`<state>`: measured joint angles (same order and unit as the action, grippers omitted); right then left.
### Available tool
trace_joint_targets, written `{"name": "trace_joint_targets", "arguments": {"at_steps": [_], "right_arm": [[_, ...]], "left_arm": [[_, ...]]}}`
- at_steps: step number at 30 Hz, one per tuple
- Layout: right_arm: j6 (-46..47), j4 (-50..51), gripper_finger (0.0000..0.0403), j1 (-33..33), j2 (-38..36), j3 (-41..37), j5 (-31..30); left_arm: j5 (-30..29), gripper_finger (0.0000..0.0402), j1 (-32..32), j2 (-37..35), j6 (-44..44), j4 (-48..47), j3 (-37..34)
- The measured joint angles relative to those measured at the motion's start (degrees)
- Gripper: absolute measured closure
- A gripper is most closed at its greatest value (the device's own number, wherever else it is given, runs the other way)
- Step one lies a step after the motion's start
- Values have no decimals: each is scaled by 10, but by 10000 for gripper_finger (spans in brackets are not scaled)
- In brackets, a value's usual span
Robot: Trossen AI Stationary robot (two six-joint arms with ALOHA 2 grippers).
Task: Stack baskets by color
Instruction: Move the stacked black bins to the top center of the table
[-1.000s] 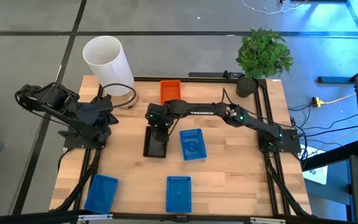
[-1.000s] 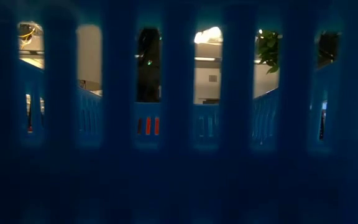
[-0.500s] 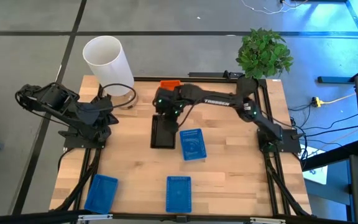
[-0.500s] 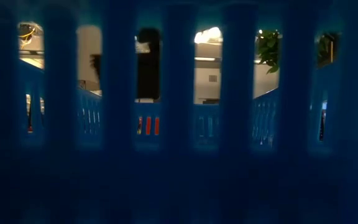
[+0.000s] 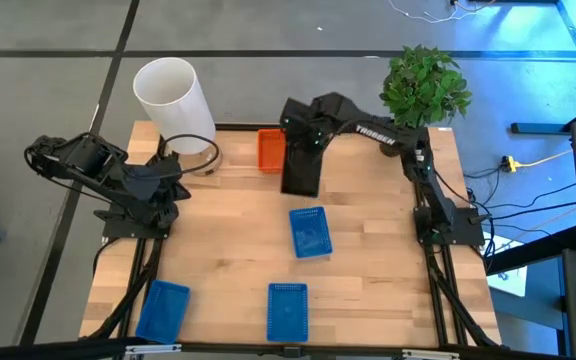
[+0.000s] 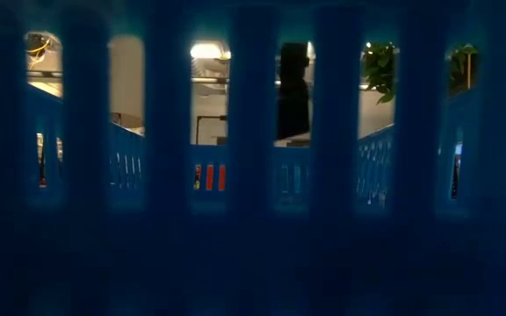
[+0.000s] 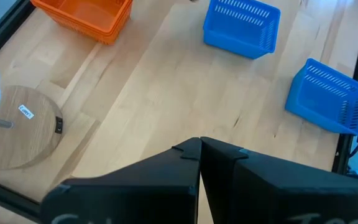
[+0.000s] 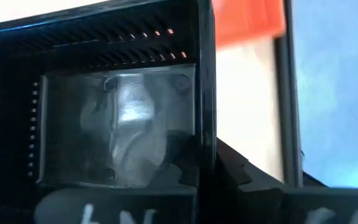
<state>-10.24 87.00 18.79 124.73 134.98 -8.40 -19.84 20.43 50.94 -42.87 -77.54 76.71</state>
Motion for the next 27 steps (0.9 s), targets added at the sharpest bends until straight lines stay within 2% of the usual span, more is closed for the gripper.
{"name": "trace_joint_targets", "arguments": {"at_steps": [8,13,19,24,27], "right_arm": [[-90,6,392,78,2,-13,9],[-175,-15,392,133,1,-13,51],[-232,-45,392,193,21,-13,106],[-263,-74,392,218,54,-13,150],[-286,-90,392,225,76,-13,156]], "left_arm": [[-5,402,0,5,34,15,0],[-7,402,0,5,45,32,0],[-16,402,0,5,42,38,0],[-21,402,0,5,29,39,0],[-22,402,0,5,23,39,0]]}}
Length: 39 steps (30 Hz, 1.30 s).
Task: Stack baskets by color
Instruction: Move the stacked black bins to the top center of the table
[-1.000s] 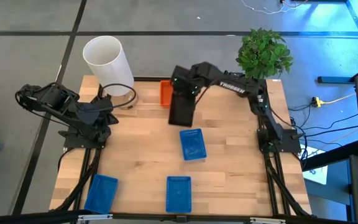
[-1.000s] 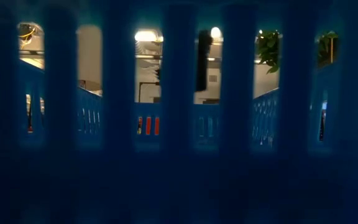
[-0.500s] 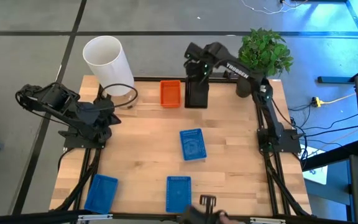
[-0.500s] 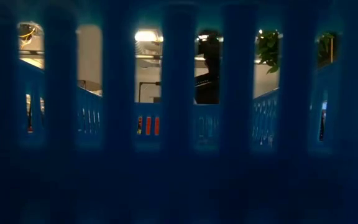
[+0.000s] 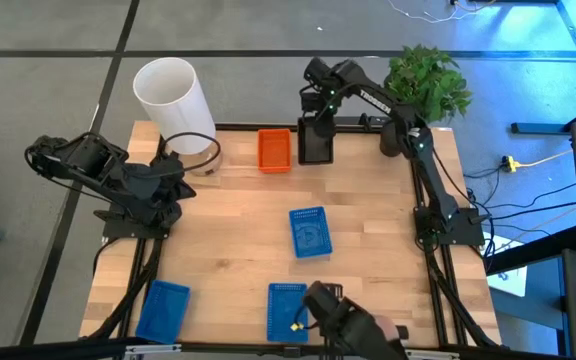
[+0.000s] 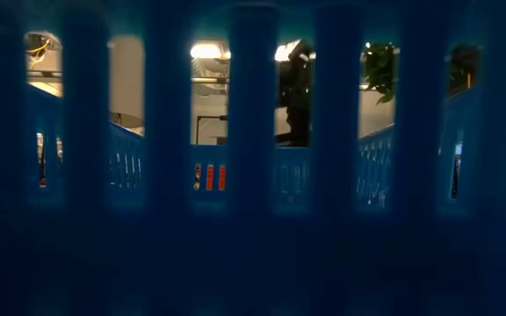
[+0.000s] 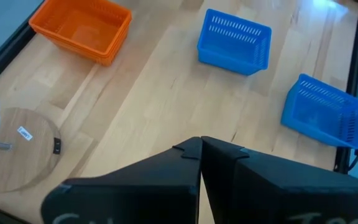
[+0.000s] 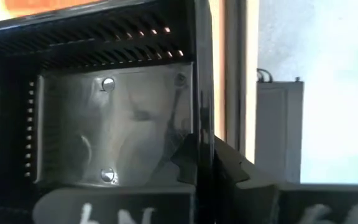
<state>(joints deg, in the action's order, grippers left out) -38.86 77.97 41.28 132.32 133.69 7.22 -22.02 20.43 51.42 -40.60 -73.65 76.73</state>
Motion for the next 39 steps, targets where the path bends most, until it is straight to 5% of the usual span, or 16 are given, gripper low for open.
{"name": "trace_joint_targets", "arguments": {"at_steps": [18,39], "right_arm": [[-39,-51,392,12,94,0,22],[-4,-42,349,7,87,13,-26]], "left_arm": [[-9,402,0,0,-15,0,0],[-9,402,0,0,-14,0,0]]}}
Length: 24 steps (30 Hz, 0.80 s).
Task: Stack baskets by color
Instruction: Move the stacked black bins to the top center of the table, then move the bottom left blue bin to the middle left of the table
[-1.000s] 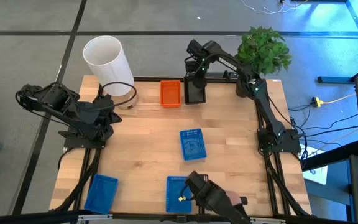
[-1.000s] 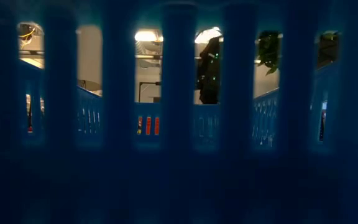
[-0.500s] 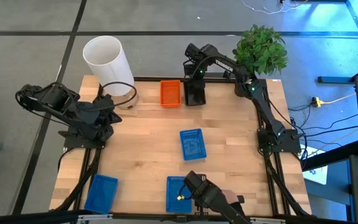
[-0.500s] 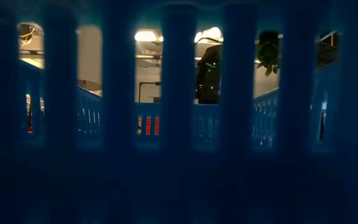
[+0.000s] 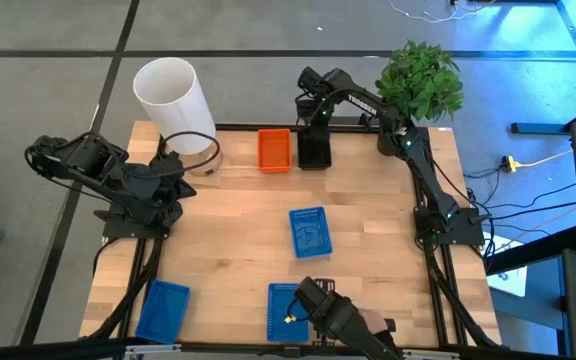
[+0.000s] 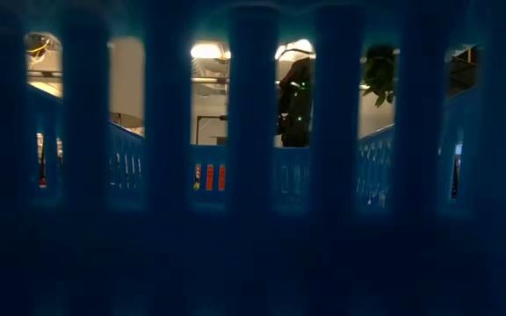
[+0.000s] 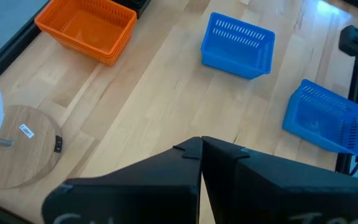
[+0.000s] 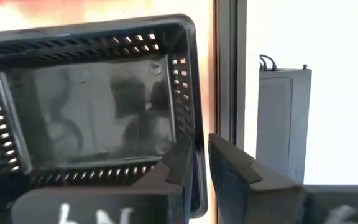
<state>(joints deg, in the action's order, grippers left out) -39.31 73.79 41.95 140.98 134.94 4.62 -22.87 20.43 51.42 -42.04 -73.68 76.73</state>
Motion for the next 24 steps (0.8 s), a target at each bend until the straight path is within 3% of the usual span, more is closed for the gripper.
{"name": "trace_joint_targets", "arguments": {"at_steps": [12,17,24], "right_arm": [[12,23,348,-44,-106,0,23],[13,25,348,-98,-179,0,31],[32,22,348,-186,-257,0,31]], "left_arm": [[27,402,0,0,1,-4,0],[84,401,0,0,-13,-4,0],[215,401,0,0,-13,-4,0]]}}
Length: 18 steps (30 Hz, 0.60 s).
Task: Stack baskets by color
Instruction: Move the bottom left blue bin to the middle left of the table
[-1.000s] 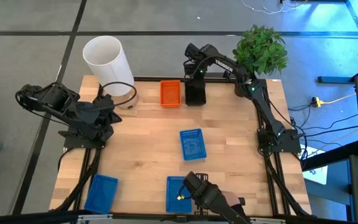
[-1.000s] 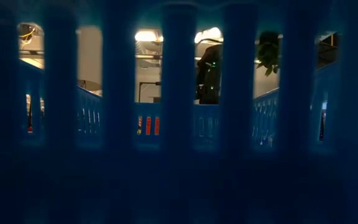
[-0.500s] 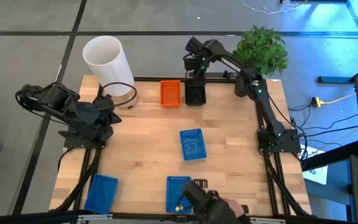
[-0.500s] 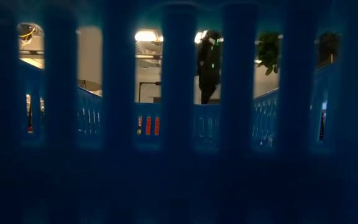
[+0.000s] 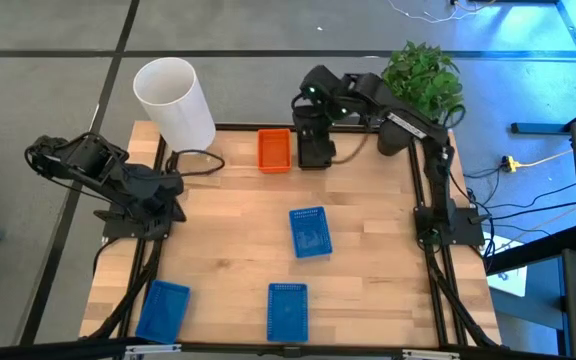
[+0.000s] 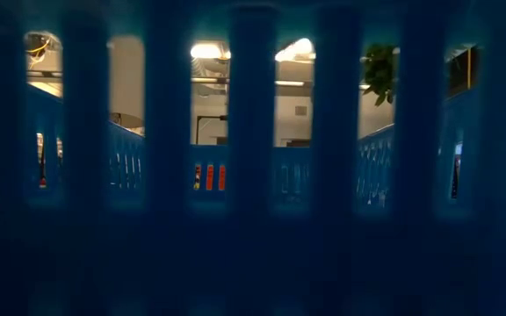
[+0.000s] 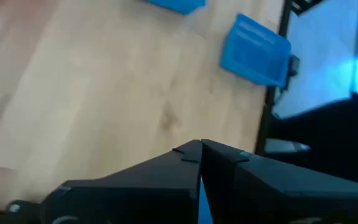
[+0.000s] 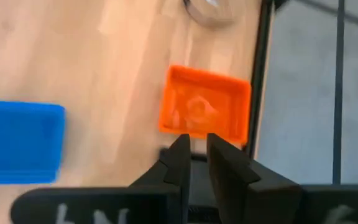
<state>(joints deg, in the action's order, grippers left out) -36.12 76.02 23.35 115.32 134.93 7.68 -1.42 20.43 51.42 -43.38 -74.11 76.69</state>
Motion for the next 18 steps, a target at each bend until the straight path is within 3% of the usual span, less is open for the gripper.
{"name": "trace_joint_targets", "arguments": {"at_steps": [4,13,18], "right_arm": [[14,-3,348,-38,-23,0,-1],[50,-13,348,-84,-34,0,-5],[74,-11,348,-98,-35,0,-5]], "left_arm": [[13,389,0,6,-1,-2,0],[32,313,0,42,0,-98,0],[37,305,25,68,30,-95,0]]}}
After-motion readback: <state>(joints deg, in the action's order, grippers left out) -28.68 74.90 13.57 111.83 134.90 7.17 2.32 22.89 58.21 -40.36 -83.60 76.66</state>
